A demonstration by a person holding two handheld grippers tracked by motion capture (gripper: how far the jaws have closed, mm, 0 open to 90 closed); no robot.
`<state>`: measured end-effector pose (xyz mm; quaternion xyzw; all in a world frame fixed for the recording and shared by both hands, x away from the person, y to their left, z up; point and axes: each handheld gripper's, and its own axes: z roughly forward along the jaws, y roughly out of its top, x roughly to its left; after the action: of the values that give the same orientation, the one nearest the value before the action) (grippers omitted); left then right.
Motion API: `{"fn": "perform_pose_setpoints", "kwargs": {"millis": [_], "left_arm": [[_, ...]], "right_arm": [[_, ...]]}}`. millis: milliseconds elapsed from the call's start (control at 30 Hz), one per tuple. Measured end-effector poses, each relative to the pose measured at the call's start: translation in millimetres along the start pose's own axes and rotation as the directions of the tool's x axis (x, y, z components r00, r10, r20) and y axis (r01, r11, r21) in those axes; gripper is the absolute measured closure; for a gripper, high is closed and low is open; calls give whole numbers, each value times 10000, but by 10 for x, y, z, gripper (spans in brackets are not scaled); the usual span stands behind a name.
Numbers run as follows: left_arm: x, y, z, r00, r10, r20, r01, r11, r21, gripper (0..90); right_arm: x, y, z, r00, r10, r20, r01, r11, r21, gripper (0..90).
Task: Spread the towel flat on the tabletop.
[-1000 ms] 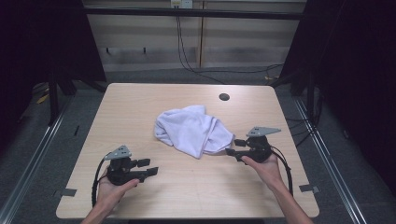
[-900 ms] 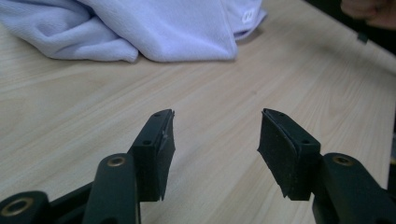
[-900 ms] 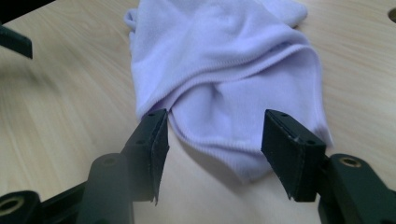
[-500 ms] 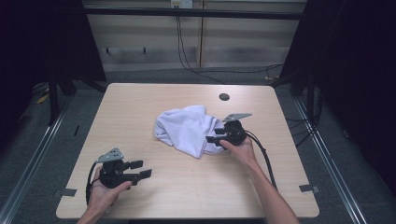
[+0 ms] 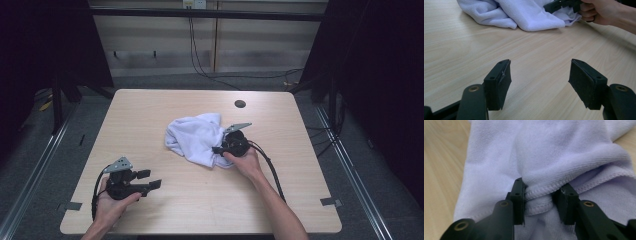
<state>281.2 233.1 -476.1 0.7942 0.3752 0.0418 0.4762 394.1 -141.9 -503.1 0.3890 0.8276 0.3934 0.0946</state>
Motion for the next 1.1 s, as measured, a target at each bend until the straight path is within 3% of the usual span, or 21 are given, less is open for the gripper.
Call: {"fn": "perform_pose_setpoints", "kwargs": {"millis": [67,200,433,567,600,633,667,700,800,900,1000,1033,1100], "left_arm": [[-16,9,-2,9998,124,-151,-124,9999,-31,339],[-47,20,11,9996,281,-71,-281,9996,31,362],[-137,72,46,9977,501,449,-501,9987,-10,458],[-225,107,54,9928,848,845,-849,9964,-23,553],[-225,107,54,9928,848,845,-849,9964,-23,604],[-264,118,53,9872,1110,1144,-1105,9938,-107,604],[-278,126,56,9852,1268,1154,-1273,9919,-26,670],[-290,137,66,9847,1293,1169,-1303,9915,9,671],[-315,195,114,9841,1284,1231,-1292,9916,-9,715],[-339,320,185,9811,1479,1244,-1478,9890,-98,726],[-357,505,346,9811,1469,1259,-1456,9892,-189,714],[-363,565,410,9800,1351,1464,-1337,9908,-195,711],[-398,640,513,9765,1513,1536,-1493,9885,-244,699]], "right_arm": [[42,-47,-27,9998,66,-200,-68,9999,-112,663],[184,-184,-127,9976,-222,-653,211,9996,-167,674],[482,-369,-304,9875,-870,-1316,885,9961,58,674],[673,-484,-442,9689,-1490,-1977,1592,9866,364,668],[673,-484,-442,9689,-1490,-1977,1592,9866,364,668],[715,-523,-494,9627,-1639,-2151,1774,9831,450,664],[775,-600,-589,9551,-1766,-2379,1949,9792,556,639],[798,-635,-630,9541,-1687,-2476,1885,9803,588,617],[845,-742,-804,9617,-1533,-2274,1702,9838,565,521],[791,-750,-999,9687,-1126,-2214,1176,9930,95,467],[631,-708,-1161,9842,-678,-1637,613,9971,-445,558],[541,-685,-1188,9900,-440,-1337,358,9974,-630,592],[430,-648,-1165,9935,-220,-1118,146,9977,-662,622]]}}
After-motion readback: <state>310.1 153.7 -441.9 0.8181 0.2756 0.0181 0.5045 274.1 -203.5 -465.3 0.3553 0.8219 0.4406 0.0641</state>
